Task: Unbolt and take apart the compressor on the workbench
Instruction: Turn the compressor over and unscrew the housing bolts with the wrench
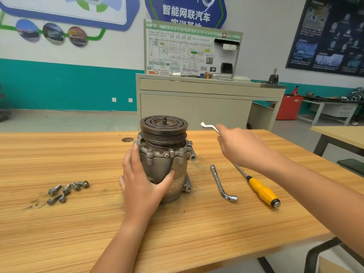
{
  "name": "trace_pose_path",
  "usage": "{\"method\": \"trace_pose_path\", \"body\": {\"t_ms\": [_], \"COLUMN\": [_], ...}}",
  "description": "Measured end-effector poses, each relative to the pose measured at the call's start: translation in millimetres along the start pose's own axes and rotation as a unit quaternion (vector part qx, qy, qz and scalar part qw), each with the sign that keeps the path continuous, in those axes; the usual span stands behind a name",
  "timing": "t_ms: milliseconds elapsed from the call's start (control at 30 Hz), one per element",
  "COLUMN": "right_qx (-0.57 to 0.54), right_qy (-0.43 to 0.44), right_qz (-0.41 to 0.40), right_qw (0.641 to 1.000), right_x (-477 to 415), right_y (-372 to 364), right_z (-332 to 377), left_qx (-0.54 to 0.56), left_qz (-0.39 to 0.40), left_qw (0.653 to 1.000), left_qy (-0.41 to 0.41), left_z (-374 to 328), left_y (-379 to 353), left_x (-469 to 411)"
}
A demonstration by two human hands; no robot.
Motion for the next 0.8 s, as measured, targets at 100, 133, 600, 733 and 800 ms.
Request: {"method": "trace_pose_path", "body": {"t_ms": [100,133,600,733,800], "right_qx": [0.056,0.077,0.271,0.245,0.213], "right_qy": [0.028,0.044,0.177,0.178,0.164], "right_qz": [0.062,0.077,0.143,0.133,0.113], "right_qw": [0.996,0.993,0.935,0.944,0.956], "right_x": [8.1,9.6,-2.4,-22.1,-35.5], "right_y": [6.1,7.9,9.3,1.2,-6.7], "right_z": [21.2,28.7,53.8,28.2,19.2], "left_qx": [0.0,0.0,0.005,0.001,0.002], "left_qz": [0.002,0.001,0.0,0.006,0.007], "left_qw": [1.0,1.0,1.0,1.0,1.0], "left_qy": [-0.001,-0.002,0.0,0.0,0.0], "left_z": [0.5,0.6,-1.2,-2.1,-1.9], "left_y": [0.0,0.1,1.3,1.5,1.9], "left_x": [0.2,0.4,0.4,1.3,1.9]}}
Point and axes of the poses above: each hand's wrist, its own x-axis away from the middle knuckle, its own y-axis out of the back of the hand, z = x × y, the point moved 6 cm from there along -x, towards the middle knuckle, and after that the axes turned 12 degrees about y, right-handed, at the moved point
